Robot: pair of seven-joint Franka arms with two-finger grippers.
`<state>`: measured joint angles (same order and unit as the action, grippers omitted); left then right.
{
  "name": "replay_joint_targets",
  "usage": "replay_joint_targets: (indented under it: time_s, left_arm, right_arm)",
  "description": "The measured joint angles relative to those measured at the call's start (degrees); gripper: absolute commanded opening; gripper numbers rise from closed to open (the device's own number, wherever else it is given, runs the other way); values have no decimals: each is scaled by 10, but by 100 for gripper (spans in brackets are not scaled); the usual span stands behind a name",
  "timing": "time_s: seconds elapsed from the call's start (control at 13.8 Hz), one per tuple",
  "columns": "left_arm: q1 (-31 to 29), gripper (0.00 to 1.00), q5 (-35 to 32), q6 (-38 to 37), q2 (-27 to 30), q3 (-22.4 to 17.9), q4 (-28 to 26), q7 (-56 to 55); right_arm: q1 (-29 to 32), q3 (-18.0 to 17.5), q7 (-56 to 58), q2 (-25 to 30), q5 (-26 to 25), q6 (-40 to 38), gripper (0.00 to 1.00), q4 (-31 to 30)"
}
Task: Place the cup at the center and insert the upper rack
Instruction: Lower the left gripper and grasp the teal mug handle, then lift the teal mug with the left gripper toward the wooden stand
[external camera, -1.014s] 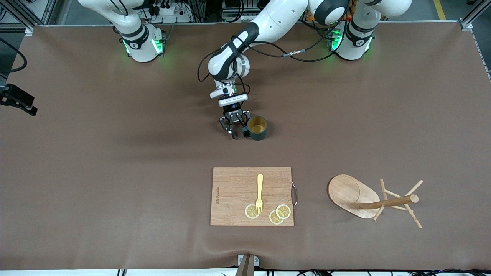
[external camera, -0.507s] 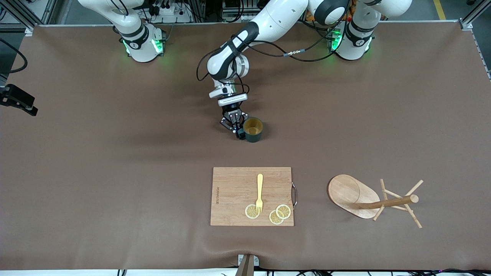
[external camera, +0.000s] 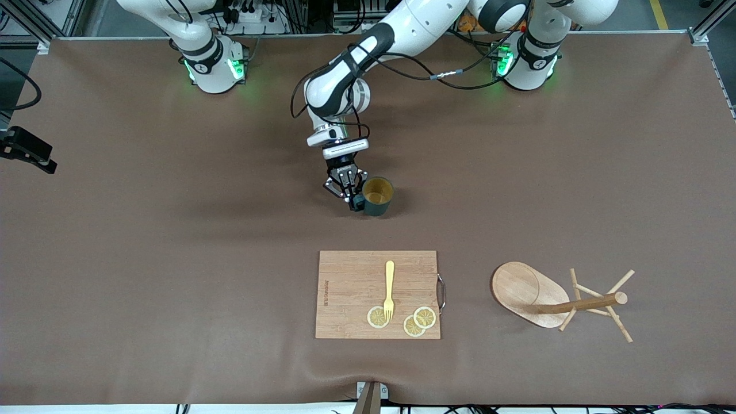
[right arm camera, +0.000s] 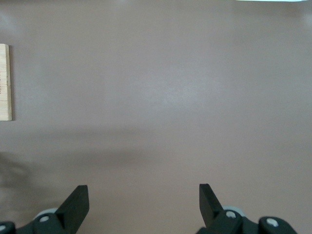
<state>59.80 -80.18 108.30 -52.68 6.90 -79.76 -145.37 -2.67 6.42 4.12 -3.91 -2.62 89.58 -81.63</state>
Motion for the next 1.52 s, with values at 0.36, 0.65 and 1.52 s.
replay_joint_targets:
  time_s: [0.36, 0.65, 1.52]
  left_arm:
    - [-32, 0, 81, 0, 33, 3, 56, 78]
    - [-62, 0, 121, 3, 72, 4, 68, 95]
    - [-202, 0, 400, 40, 207, 3, 79, 308]
  right_arm:
    - [0, 0, 0, 0, 0, -1, 100, 0]
    - [0, 0, 0, 0, 0, -1, 100, 0]
    - [0, 0, 0, 0, 0, -1, 100, 0]
